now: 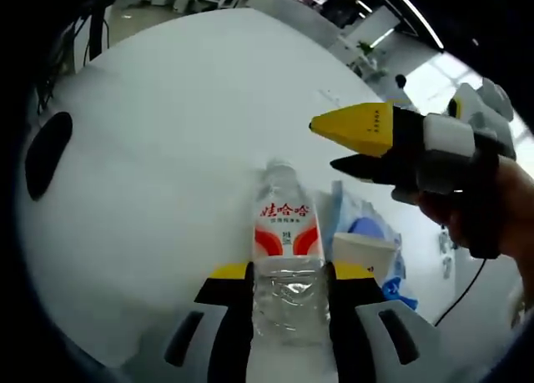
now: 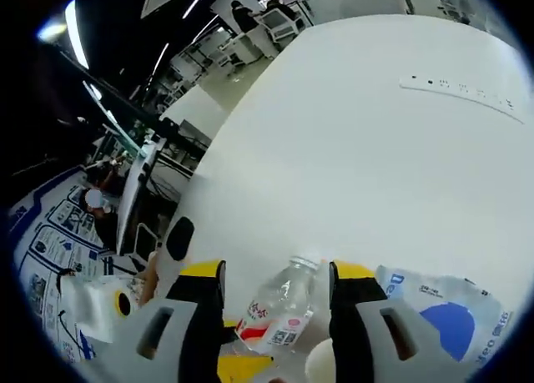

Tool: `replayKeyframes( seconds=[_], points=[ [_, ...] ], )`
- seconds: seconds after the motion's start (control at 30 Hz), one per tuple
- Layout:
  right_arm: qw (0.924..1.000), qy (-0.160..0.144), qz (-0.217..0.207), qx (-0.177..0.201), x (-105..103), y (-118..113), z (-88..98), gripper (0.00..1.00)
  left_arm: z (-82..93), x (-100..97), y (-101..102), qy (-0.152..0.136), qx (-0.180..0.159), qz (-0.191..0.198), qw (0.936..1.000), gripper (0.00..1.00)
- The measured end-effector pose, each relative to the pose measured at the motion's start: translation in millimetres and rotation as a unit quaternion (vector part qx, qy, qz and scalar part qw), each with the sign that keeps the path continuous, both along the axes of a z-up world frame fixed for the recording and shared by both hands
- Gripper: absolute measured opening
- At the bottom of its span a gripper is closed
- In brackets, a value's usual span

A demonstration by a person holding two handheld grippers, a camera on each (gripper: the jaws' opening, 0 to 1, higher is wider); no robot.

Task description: Arrange the tabletop items into an orderly group along one side of the table until the central work area is clear of visible clutter.

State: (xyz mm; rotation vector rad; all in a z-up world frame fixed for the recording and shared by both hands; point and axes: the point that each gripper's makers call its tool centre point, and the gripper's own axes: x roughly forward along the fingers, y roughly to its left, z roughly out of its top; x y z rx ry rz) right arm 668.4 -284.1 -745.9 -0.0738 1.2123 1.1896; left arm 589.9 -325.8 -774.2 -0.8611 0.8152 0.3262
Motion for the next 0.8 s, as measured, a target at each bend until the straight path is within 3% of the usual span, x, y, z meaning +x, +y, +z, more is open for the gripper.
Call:
replayKeyframes(
  seconds=[0.1, 0.27, 0.33, 0.5, 0.6, 0.8],
  points=[
    [0.9994, -0.031, 0.009, -0.008, 3, 2, -4.9, 0.45, -0.9, -1.0, -1, -0.002, 0.000, 0.004, 1.0000, 0.30],
    [0.9993, -0.032, -0.003, -0.020, 1, 6, -12.0, 0.38, -3.9, -3.3, -5, -0.001, 0.002, 0.002, 1.0000, 0.30],
    [0.9978, -0.059, 0.001, -0.029, 4, 6, -16.1, 0.37, -4.2, -3.7, -5, -0.002, 0.002, 0.005, 1.0000, 0.30],
    [0.9982, -0.043, 0.013, -0.041, -8, 10, -26.2, 0.37, -8.8, -5.9, -10, 0.002, 0.009, -0.004, 0.9999, 0.30],
    [0.9965, -0.050, 0.027, -0.062, -13, 10, -36.5, 0.36, -11.3, -7.9, -12, 0.005, 0.008, -0.006, 0.9999, 0.30],
    [0.9949, -0.065, 0.038, -0.066, -18, 18, -42.4, 0.34, -12.6, -9.5, -12, 0.008, 0.018, -0.019, 0.9996, 0.30]
  ],
)
